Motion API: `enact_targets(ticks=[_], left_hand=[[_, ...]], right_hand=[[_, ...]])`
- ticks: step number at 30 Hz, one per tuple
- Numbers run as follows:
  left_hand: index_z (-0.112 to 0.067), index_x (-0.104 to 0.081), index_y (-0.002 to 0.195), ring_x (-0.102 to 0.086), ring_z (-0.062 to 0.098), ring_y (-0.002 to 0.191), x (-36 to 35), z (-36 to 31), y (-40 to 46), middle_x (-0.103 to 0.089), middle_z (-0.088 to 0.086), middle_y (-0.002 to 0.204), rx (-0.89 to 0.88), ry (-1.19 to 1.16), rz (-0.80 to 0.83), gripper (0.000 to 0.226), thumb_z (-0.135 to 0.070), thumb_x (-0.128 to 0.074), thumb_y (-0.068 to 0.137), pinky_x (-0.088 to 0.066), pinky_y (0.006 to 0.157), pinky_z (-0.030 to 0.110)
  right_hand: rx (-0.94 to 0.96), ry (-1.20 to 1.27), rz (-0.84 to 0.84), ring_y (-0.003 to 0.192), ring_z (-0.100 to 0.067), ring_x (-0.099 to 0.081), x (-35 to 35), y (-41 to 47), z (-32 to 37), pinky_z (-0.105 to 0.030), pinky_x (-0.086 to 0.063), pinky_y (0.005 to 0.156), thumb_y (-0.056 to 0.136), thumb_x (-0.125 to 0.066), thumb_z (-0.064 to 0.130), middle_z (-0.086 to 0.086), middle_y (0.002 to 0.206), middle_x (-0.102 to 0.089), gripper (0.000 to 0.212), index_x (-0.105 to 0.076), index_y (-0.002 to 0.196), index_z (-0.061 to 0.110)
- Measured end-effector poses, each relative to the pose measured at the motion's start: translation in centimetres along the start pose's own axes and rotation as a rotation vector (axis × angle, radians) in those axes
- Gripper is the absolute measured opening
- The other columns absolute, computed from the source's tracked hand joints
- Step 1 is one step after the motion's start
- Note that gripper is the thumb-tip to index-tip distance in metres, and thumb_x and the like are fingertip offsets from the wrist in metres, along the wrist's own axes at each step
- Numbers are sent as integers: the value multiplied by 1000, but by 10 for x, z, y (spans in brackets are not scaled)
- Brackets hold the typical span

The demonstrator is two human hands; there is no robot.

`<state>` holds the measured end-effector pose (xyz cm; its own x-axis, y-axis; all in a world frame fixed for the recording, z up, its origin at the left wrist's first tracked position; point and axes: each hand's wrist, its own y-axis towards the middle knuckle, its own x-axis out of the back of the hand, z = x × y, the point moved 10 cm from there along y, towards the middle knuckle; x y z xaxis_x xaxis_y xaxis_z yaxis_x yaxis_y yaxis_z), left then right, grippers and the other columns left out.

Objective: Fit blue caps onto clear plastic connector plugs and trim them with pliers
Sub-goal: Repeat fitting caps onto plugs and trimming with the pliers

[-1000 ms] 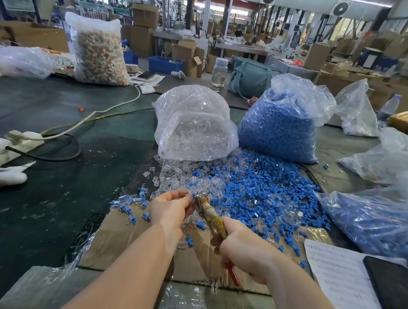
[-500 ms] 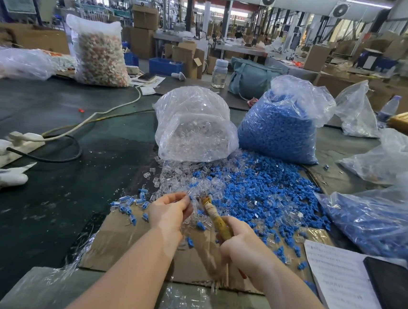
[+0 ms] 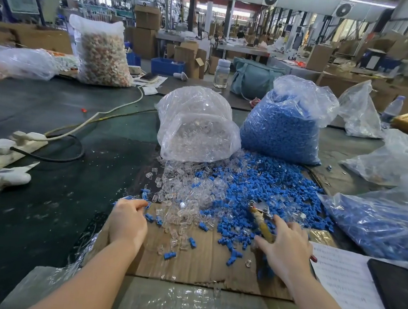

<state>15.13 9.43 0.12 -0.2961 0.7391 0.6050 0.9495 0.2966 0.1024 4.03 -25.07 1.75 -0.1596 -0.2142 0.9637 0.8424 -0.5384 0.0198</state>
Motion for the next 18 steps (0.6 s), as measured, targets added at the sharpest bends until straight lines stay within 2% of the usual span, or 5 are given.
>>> enact_targets(ticks=[4,6,8,13,18], left_hand=[[-9,-66,114,-47,27,108,-5,-4,-2,-54,10,120,-40,132,37,31,-1,-46,93,-37,87,29],[-16,-65,117,-43,25,109,-5,-9,-7,-55,4,120,-65,232,28,30,-8,-47,94,-38,91,33],[-22,-64,118,-39,22,110,-6,-17,-15,-54,-1,118,-110,300,10,28,-18,-50,94,-33,96,35],[-29,-63,116,-37,15,111,-22,-40,-42,-52,-7,116,-222,233,52,26,-26,-57,90,-25,99,32],[-29,-65,110,-33,9,112,-39,-56,-67,-50,-12,113,-312,140,97,23,-27,-59,88,-19,99,26]], right_hand=[[47,-47,-54,123,-25,-38,2,2,-1,-36,-31,99,90,-45,56,-7,132,-45,64,-31,143,22],[78,-29,-78,121,-23,-39,4,4,-1,-33,-32,97,94,-43,51,-6,130,-45,59,-34,142,19],[108,-23,-78,120,-23,-38,4,6,1,-30,-31,98,95,-42,48,-7,129,-45,57,-36,141,16],[124,-55,-54,121,-23,-38,2,8,3,-31,-31,98,96,-40,47,-6,131,-45,52,-38,140,19],[218,-38,-178,121,-17,-39,11,-9,27,-30,-31,101,95,-46,40,1,130,-46,46,-42,137,23]])
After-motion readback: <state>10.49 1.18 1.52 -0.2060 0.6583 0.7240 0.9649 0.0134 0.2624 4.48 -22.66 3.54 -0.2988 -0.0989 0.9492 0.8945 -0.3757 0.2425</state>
